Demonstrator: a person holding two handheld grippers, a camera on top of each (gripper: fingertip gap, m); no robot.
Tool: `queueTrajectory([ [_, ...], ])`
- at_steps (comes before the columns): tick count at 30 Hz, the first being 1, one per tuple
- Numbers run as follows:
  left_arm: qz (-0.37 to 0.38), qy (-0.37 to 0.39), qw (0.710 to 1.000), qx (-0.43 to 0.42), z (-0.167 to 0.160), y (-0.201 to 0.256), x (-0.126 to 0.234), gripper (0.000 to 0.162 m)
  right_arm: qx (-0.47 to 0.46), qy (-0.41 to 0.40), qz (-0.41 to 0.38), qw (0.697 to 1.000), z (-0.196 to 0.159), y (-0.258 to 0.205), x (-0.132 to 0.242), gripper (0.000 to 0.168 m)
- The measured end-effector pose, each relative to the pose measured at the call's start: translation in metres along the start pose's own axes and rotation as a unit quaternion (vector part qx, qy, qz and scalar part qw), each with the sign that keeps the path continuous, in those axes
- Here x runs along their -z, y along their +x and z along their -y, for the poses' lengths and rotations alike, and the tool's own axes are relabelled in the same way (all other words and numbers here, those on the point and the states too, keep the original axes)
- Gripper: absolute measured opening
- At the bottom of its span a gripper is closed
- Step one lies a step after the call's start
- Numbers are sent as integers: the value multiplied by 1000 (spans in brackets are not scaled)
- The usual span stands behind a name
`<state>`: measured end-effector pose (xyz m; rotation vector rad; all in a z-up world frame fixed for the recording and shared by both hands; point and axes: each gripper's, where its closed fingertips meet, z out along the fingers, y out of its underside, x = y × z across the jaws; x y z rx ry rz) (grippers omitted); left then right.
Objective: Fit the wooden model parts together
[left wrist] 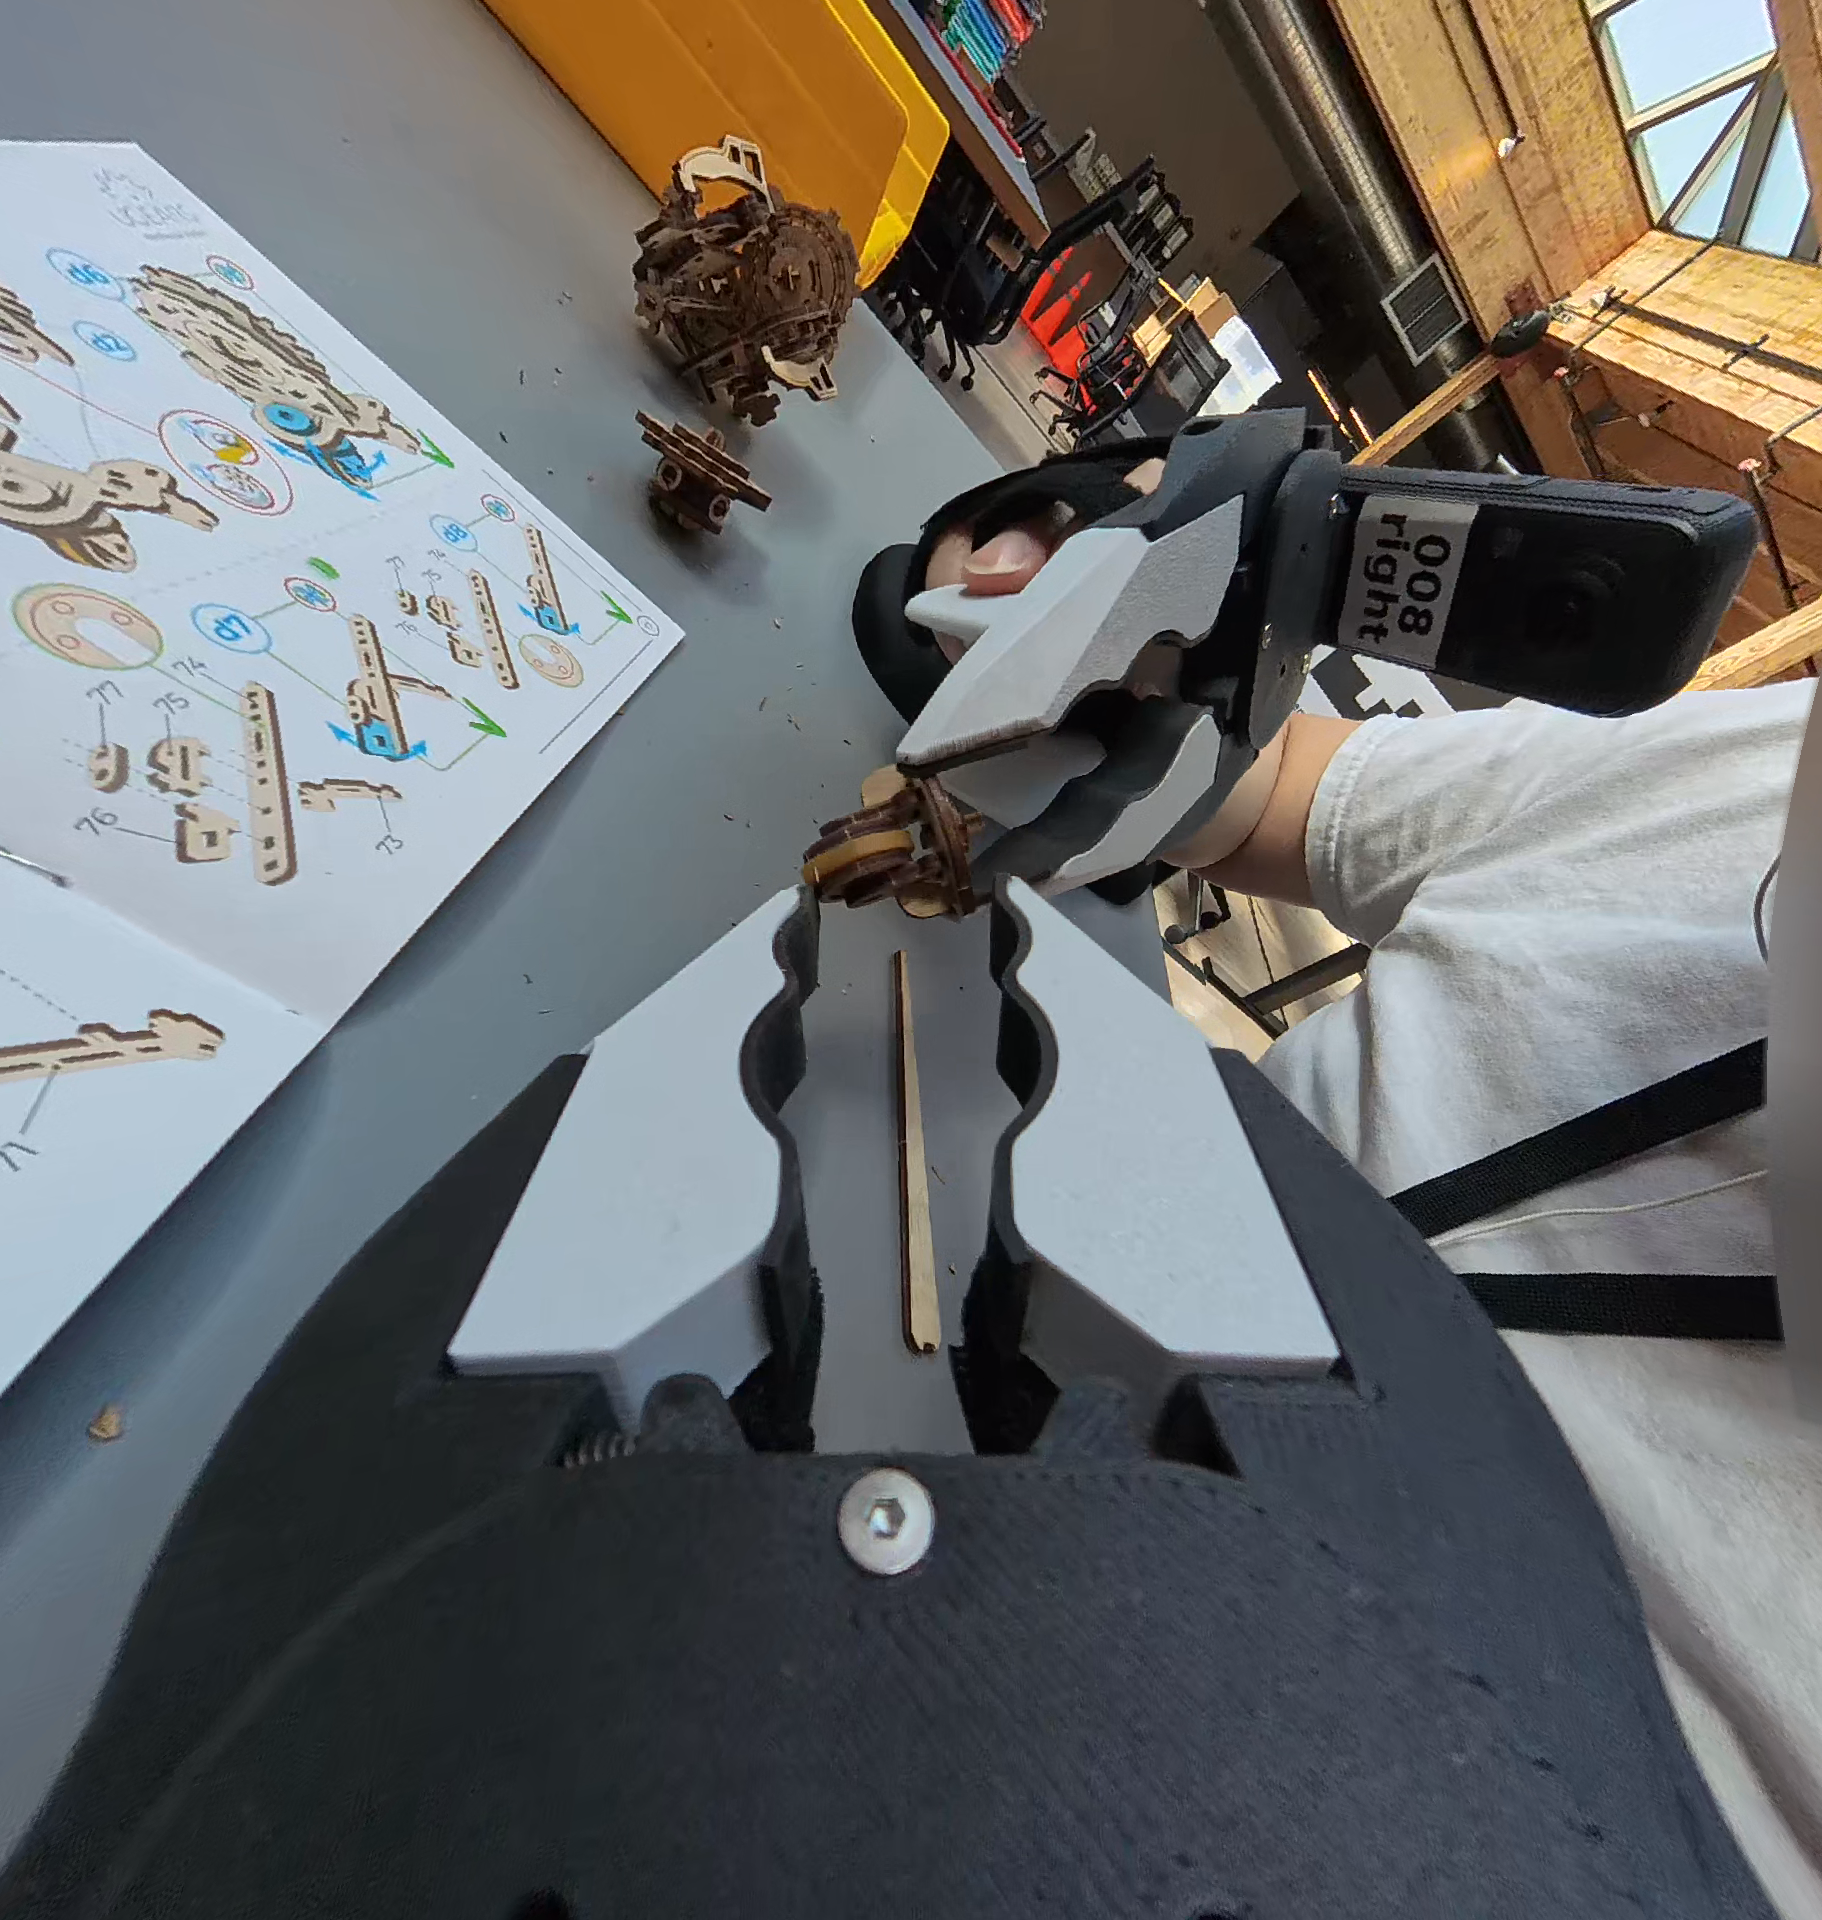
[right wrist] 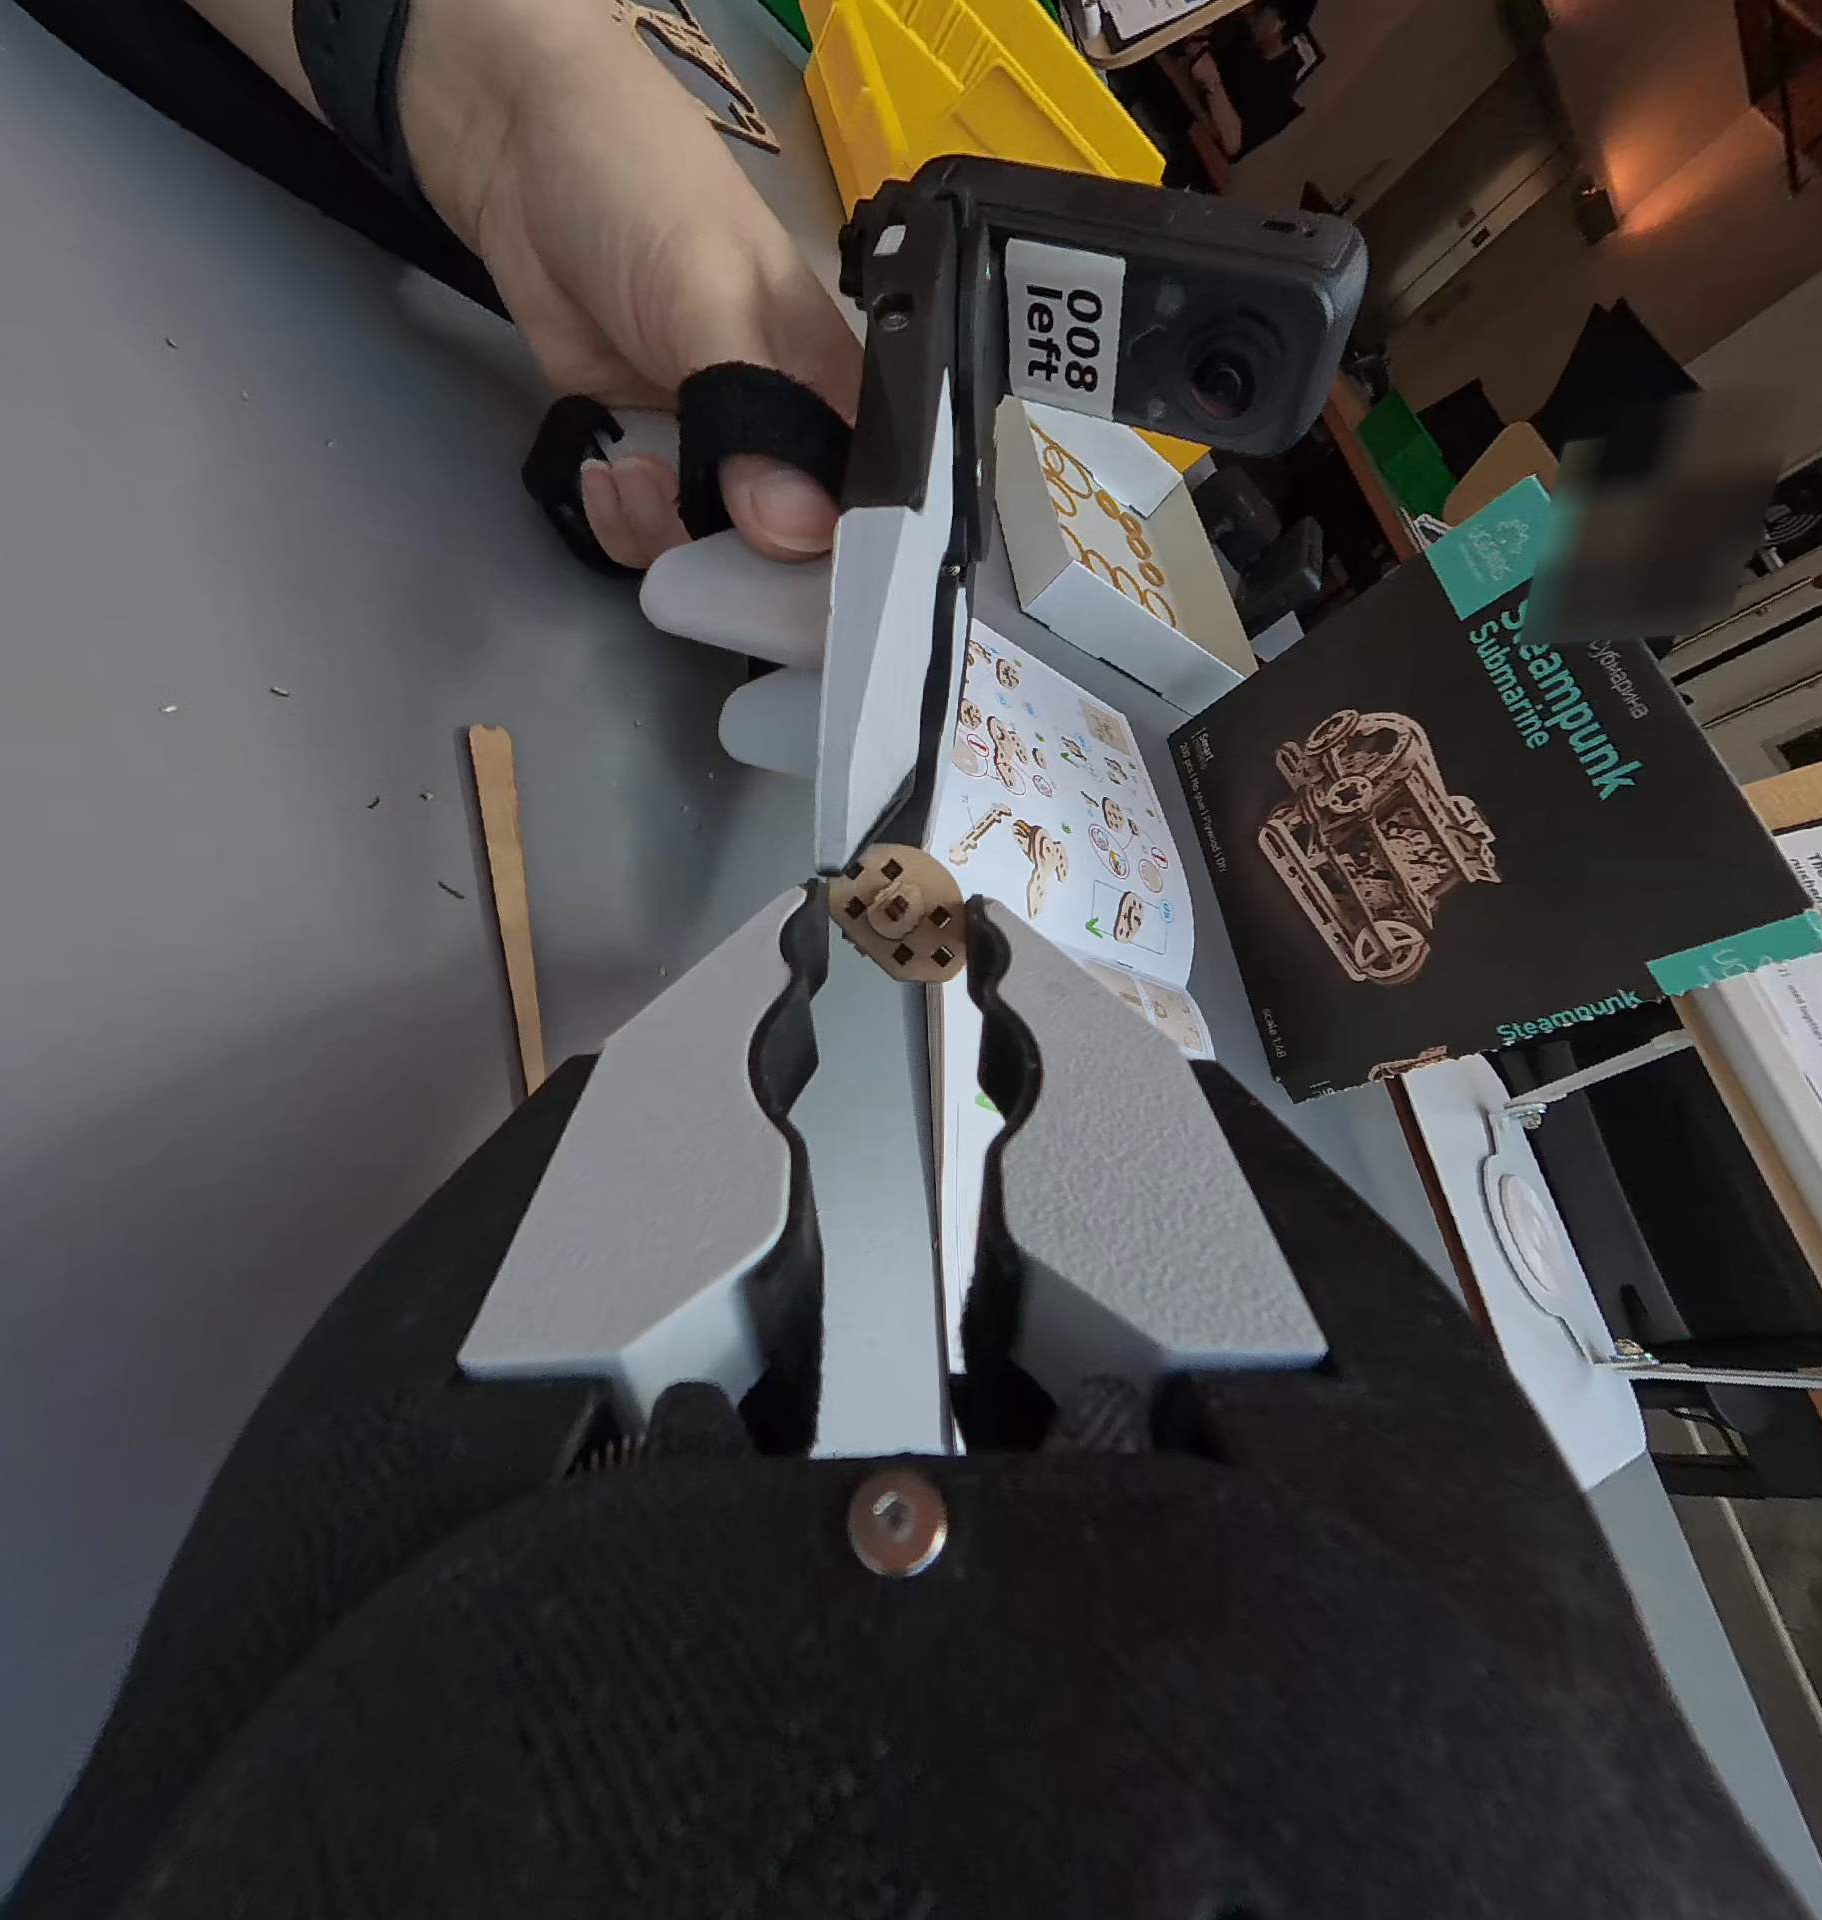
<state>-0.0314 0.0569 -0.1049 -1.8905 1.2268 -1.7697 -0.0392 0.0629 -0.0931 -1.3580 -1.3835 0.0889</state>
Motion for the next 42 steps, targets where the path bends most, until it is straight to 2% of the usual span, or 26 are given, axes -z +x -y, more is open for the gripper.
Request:
queueTrajectory([
  [9, 36, 22, 998, -36, 6, -4, 0, 27, 33, -23, -41, 998, -1, 6, -1, 25],
  [17, 27, 34, 999, -20, 9, -5, 2, 27, 37, -37, -57, 997, -2, 8, -3, 24],
  [20, 43, 39, 997, -54, 11, -2, 0, 33, 59, -39, -77, 995, 3, 10, -4, 25],
  [22, 71, 41, 993, -83, 13, -4, -1, 28, 84, -45, -92, 991, 5, 11, -4, 25],
  [27, 93, 18, 987, -131, 11, -5, 2, 28, 88, -27, -67, 994, 4, 7, -3, 26],
  [32, 168, -41, 955, -242, 5, -20, 13, 28, 2, -10, 4, 1000, -10, 3, 2, 29],
  [37, 172, -117, 916, -342, -17, -15, 2, 28, -39, -35, 85, 995, -23, -19, -6, 37],
  [40, 191, -159, 876, -413, -28, -17, -3, 28, -51, -57, 151, 986, -29, -45, -10, 36],
  [42, 203, -185, 846, -457, -35, -19, -4, 28, -62, -65, 170, 981, -30, -52, -11, 28],
])
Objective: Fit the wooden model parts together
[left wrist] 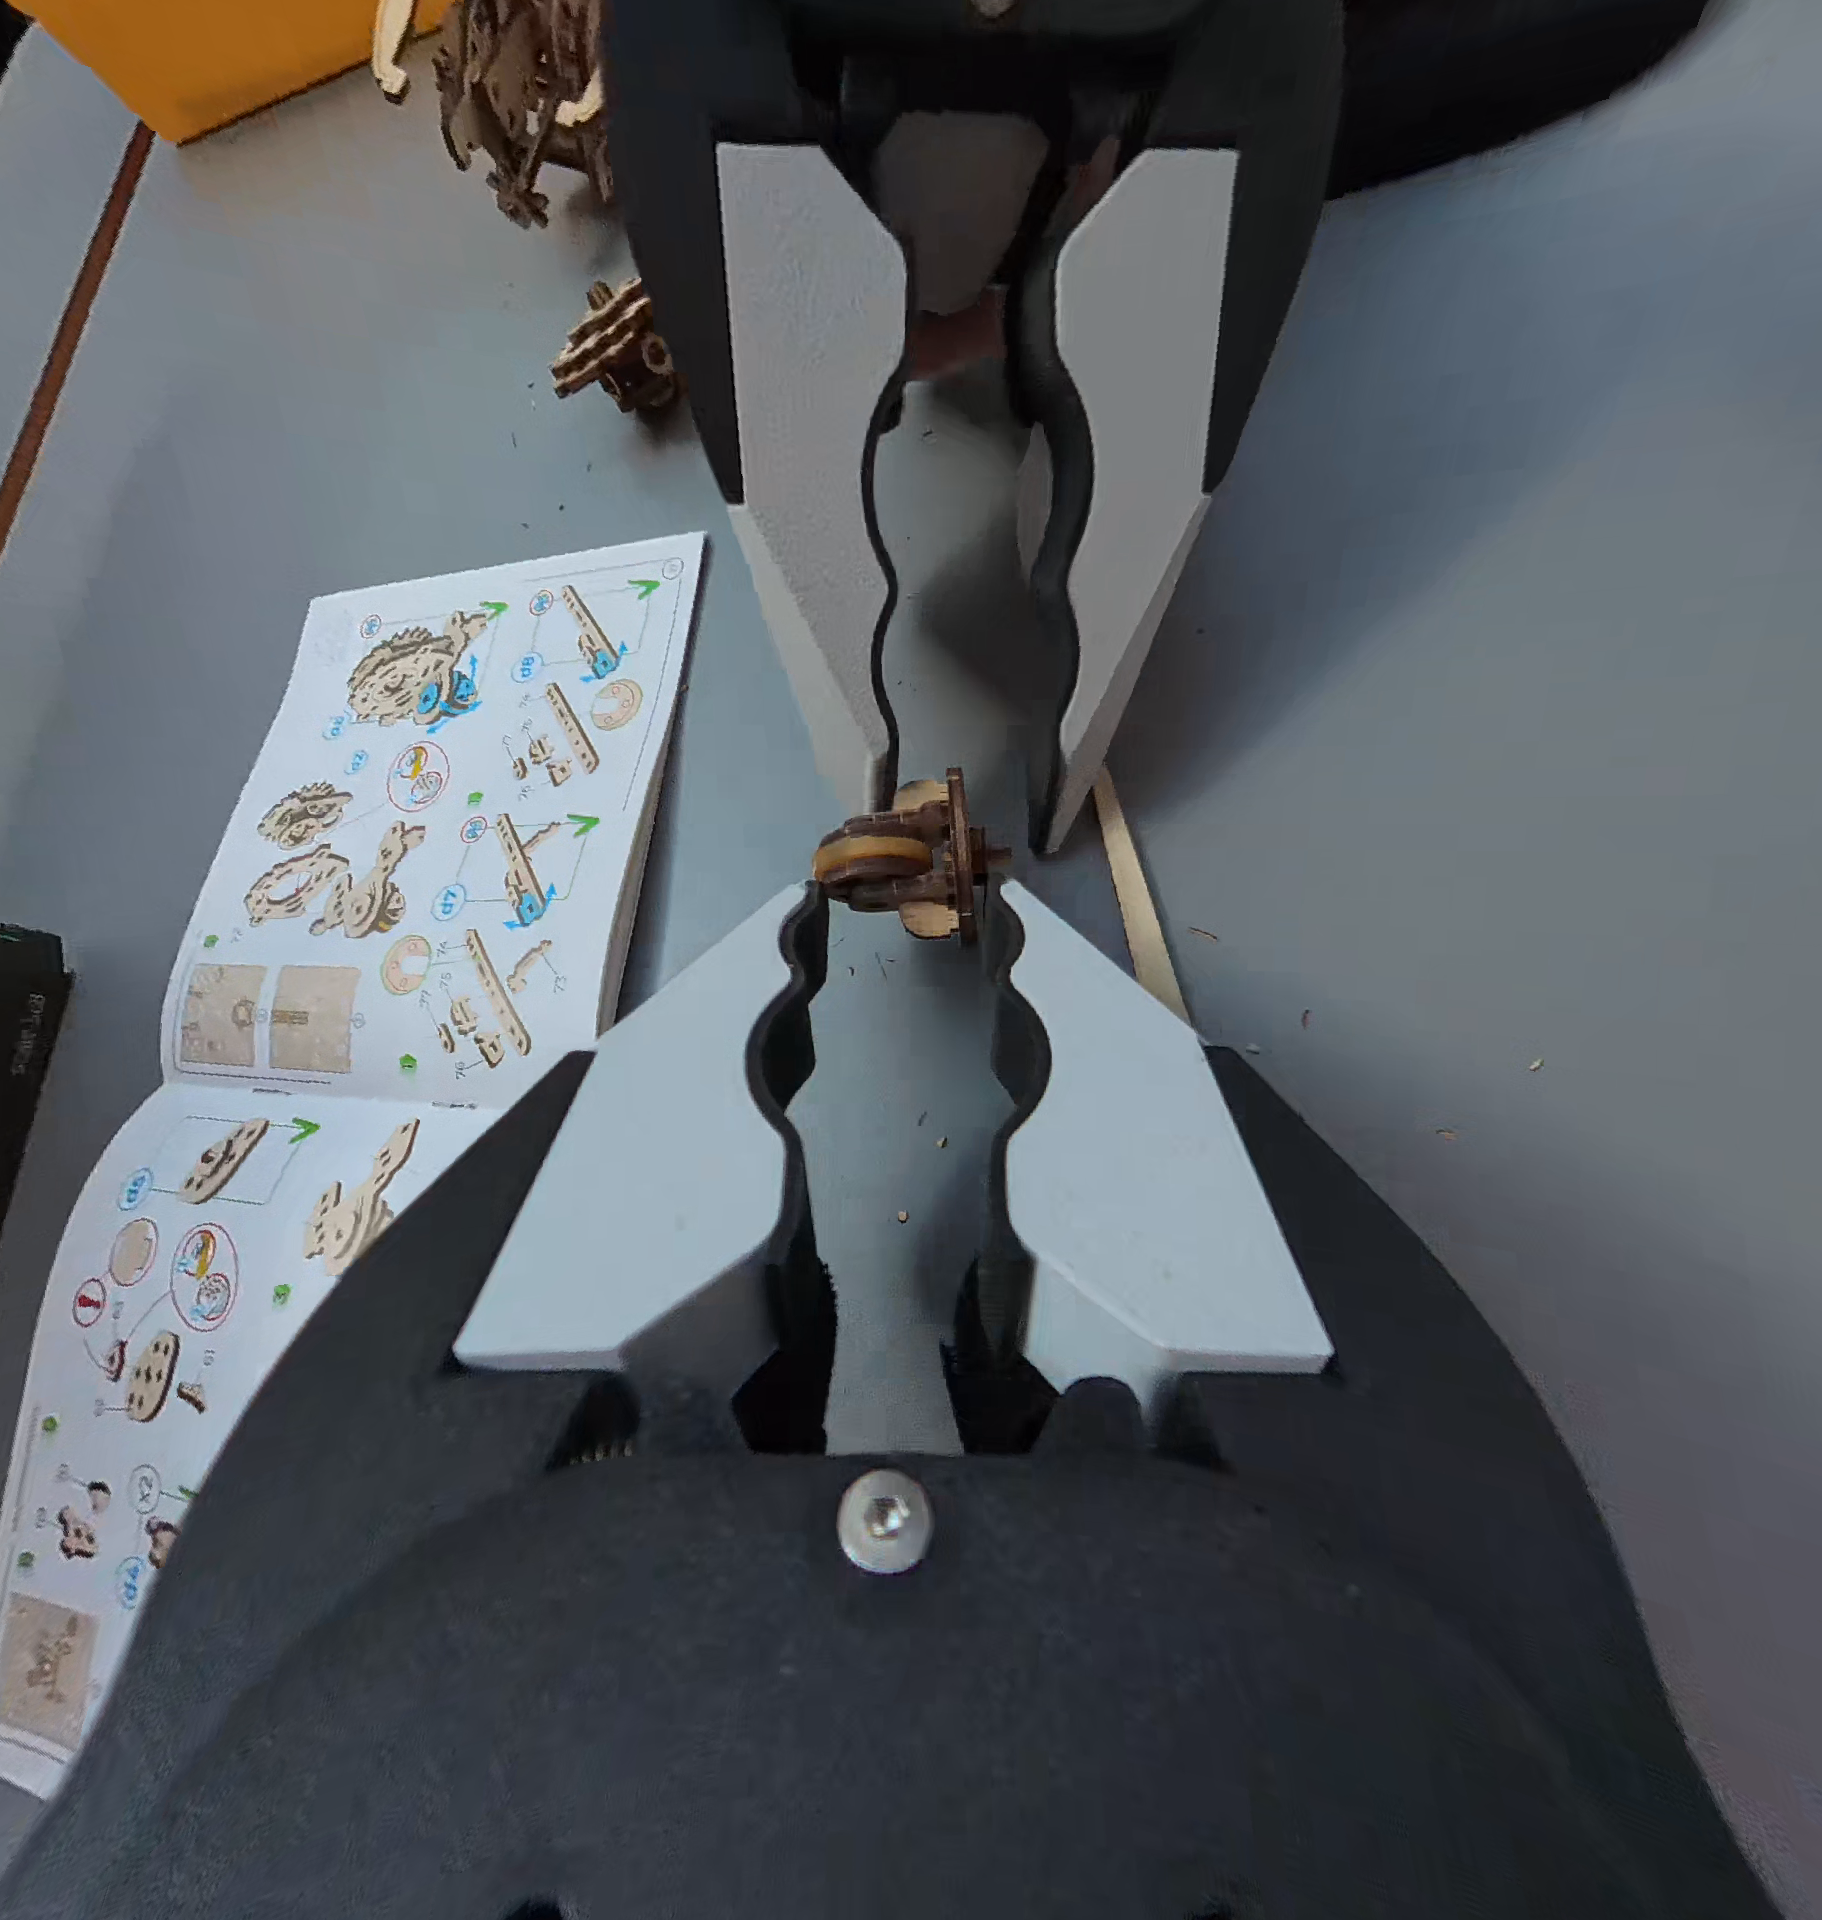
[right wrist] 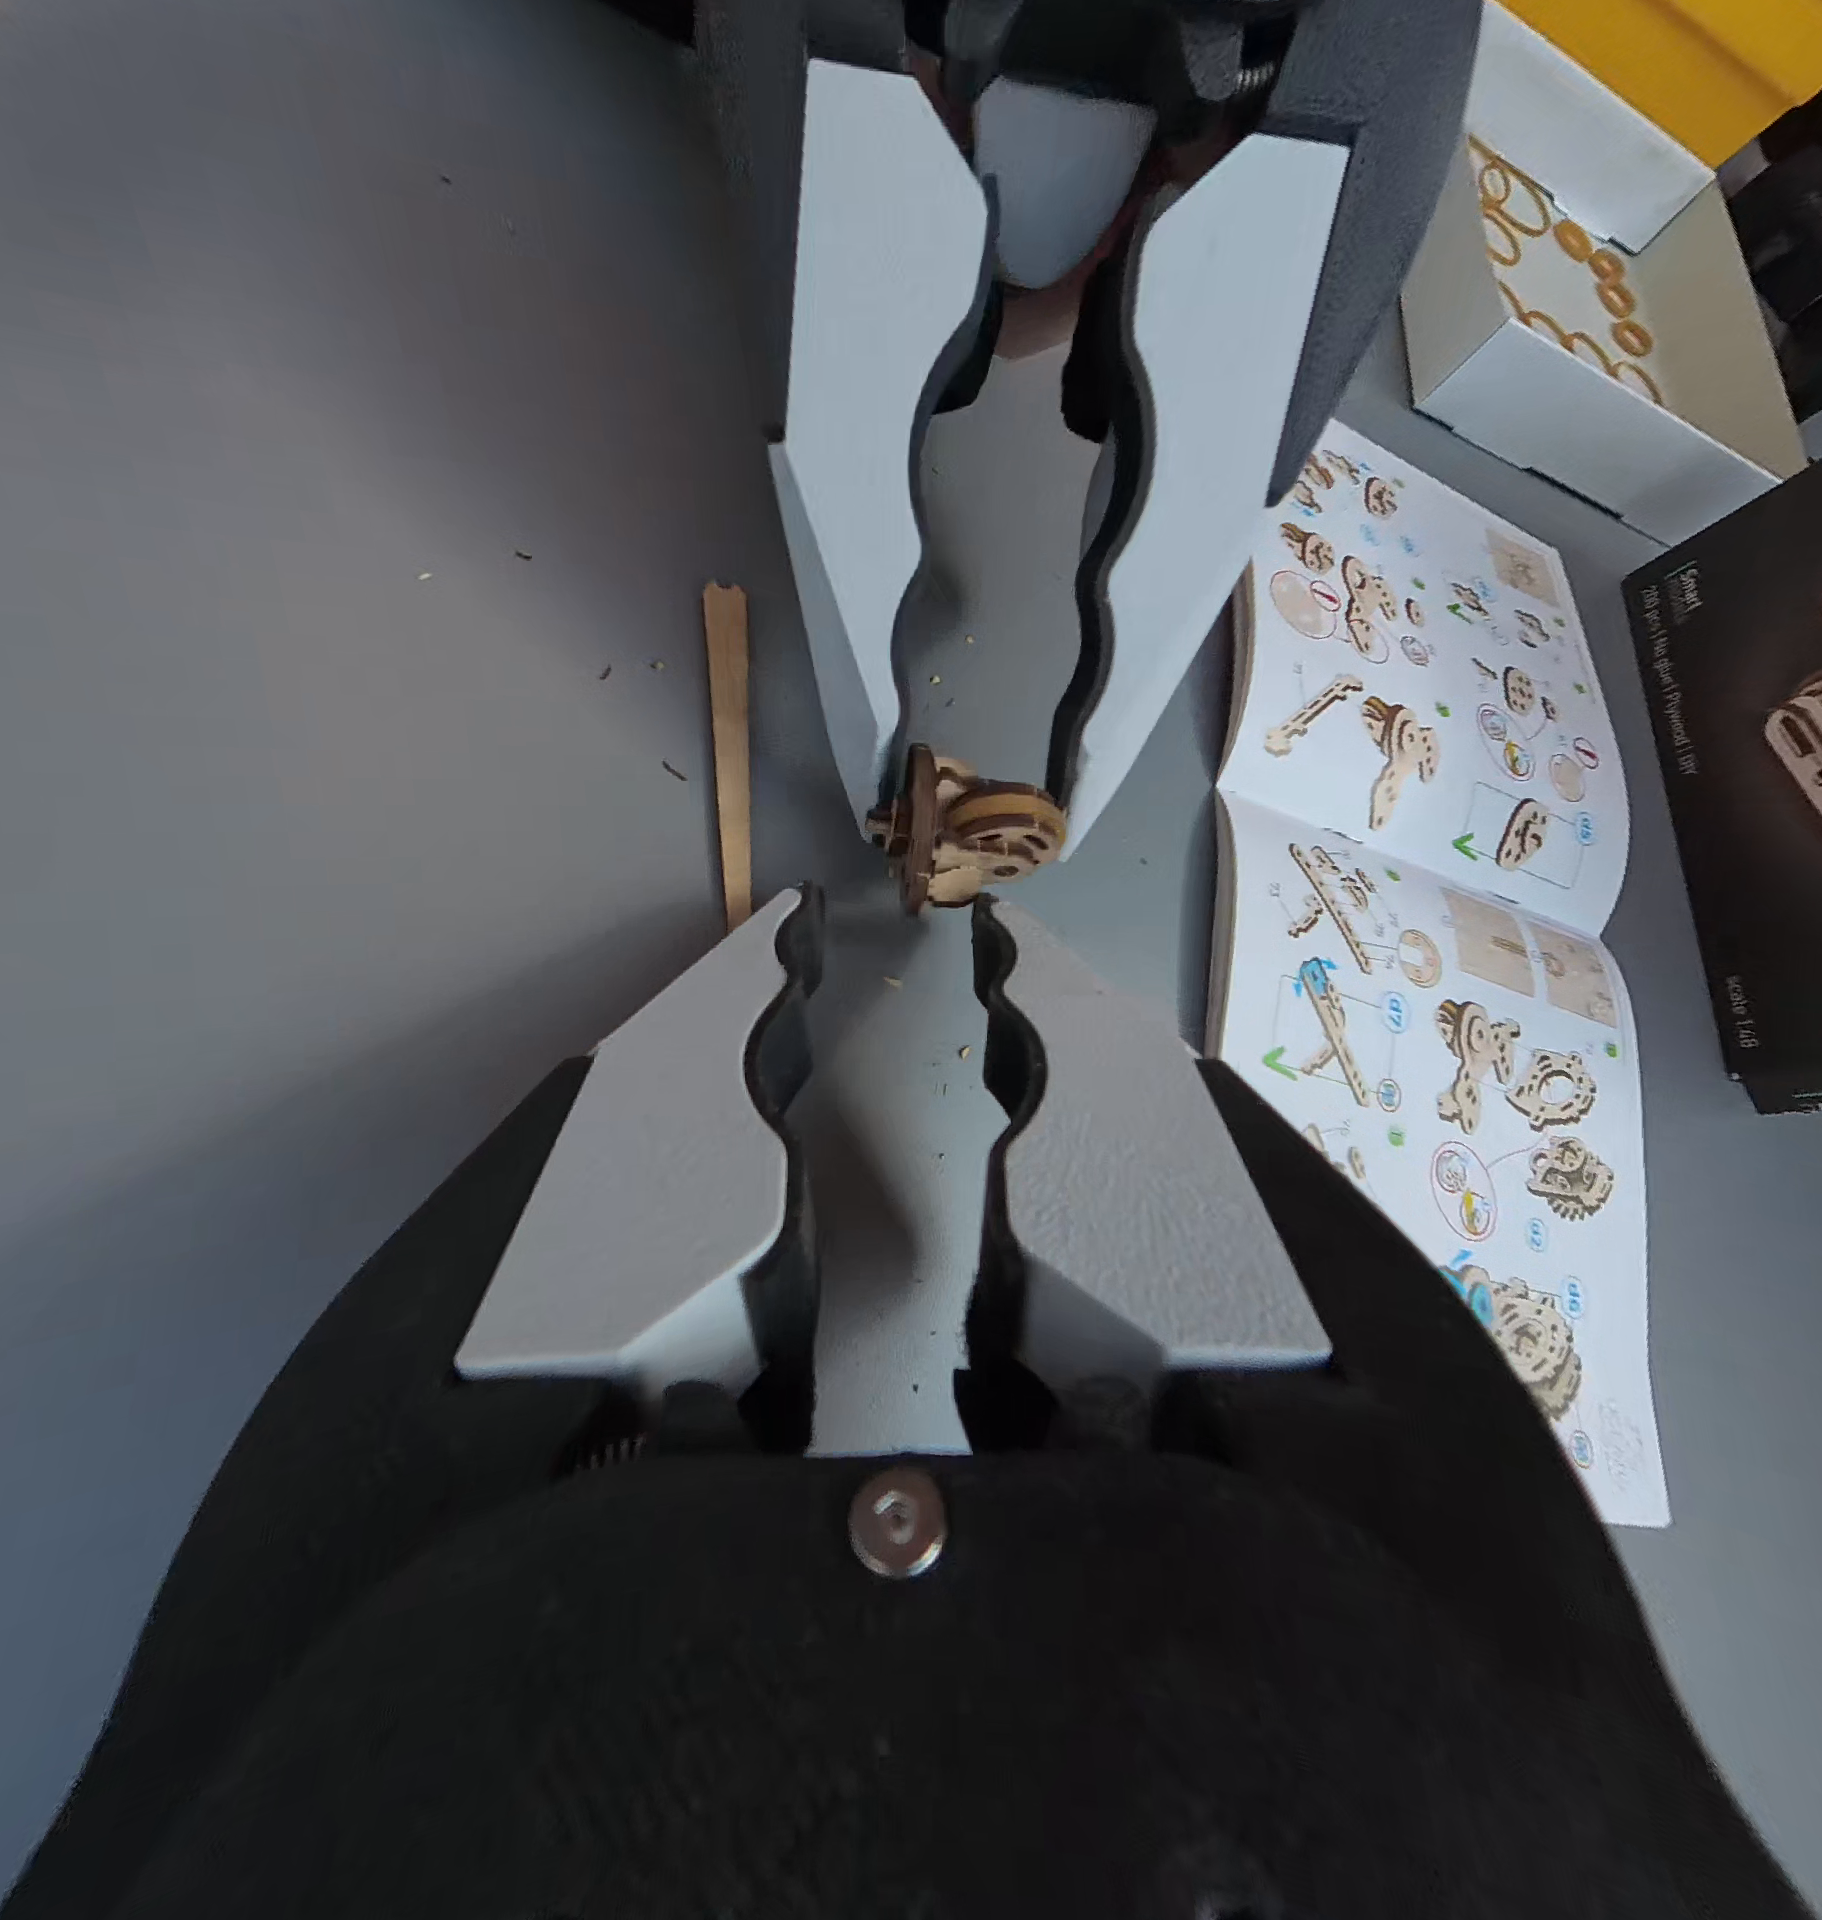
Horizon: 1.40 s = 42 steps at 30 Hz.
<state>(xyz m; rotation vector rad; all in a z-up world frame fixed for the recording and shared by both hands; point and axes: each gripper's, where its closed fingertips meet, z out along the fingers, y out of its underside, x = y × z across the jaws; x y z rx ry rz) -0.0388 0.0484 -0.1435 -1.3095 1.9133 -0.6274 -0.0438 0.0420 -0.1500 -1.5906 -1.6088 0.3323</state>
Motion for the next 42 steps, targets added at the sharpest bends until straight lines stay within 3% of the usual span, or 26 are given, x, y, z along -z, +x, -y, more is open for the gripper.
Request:
queueTrajectory([
  [2, -2, -13, 999, -30, -2, 6, -3, 28, -3, -10, 4, 1000, -3, -1, 0, 12],
  [6, 6, -21, 999, -41, -2, 6, -5, 28, -15, -13, -9, 1000, -3, 4, 0, 18],
  [16, 14, -37, 999, 1, -9, -2, -4, 33, -37, -41, -16, 998, -8, 6, -1, 12],
  [20, -2, -27, 1000, -14, -8, 5, 0, 14, -48, -43, -19, 998, -9, 8, -1, 12],
  [23, 9, -28, 999, -30, -7, 5, -3, 18, -43, -46, -20, 998, -8, 7, -2, 12],
  [32, 34, -54, 995, -80, -8, 6, -4, 10, -26, -68, -40, 997, -7, 7, -2, 11],
  [42, 35, -68, 994, -73, -8, 10, -5, 10, -44, -70, -32, 996, -6, 3, -1, 10],
])
